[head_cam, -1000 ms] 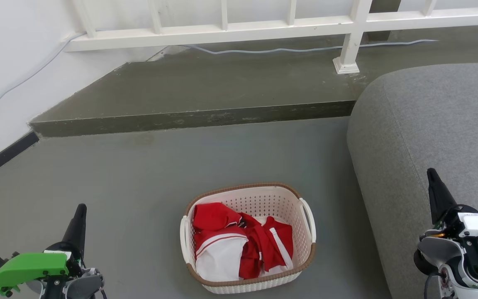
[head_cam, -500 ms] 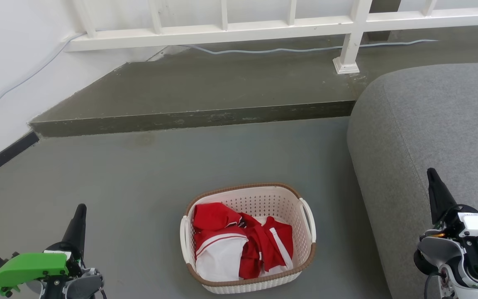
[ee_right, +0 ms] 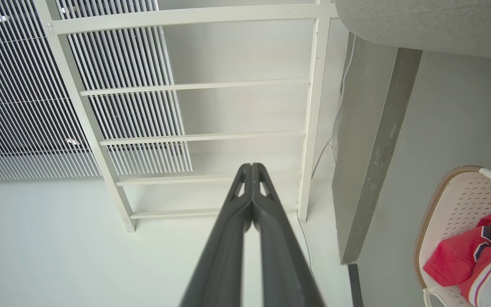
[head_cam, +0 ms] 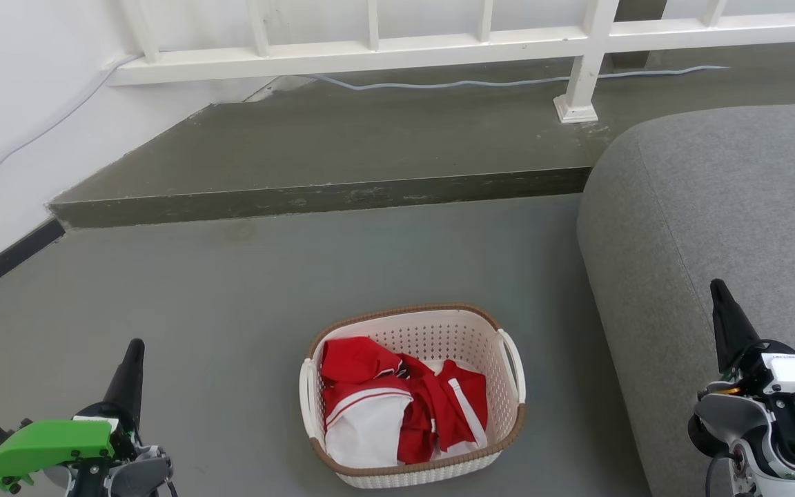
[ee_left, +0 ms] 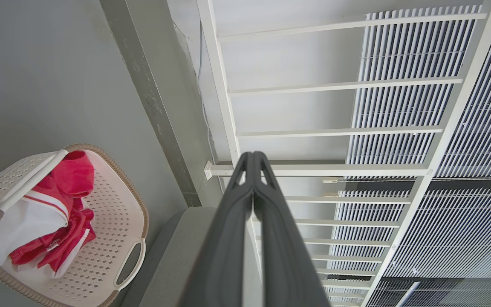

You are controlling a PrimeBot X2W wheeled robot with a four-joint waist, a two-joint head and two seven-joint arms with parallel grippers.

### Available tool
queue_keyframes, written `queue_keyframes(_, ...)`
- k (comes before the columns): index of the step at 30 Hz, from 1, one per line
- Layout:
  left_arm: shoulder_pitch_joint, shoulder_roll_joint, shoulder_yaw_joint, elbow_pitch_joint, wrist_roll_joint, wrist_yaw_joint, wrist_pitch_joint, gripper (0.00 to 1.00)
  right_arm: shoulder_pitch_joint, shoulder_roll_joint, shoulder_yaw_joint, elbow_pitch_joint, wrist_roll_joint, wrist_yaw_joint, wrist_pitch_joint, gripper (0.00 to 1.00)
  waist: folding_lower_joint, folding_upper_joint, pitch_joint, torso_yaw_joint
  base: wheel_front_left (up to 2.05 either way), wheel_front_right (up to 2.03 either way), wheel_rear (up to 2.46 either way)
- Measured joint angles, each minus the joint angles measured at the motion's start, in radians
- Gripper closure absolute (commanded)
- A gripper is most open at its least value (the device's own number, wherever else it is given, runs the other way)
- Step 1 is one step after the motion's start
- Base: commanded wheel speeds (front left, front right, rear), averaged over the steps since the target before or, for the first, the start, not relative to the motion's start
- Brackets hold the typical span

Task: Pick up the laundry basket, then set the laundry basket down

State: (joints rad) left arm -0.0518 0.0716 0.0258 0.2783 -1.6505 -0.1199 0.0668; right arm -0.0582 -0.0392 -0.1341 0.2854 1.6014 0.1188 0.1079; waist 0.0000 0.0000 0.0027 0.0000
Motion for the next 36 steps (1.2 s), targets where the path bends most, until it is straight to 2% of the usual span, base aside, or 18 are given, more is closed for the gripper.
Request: queue_keyframes(36,-0.001,0.000,0.002,0.002,0.000,0.000,0.002,1.00,0.000,0.000,0.000,-0.002,0.000,0.000,0.000,1.00,0.0000,0.0000,0.000,0.000,0.00,0.00,0.00)
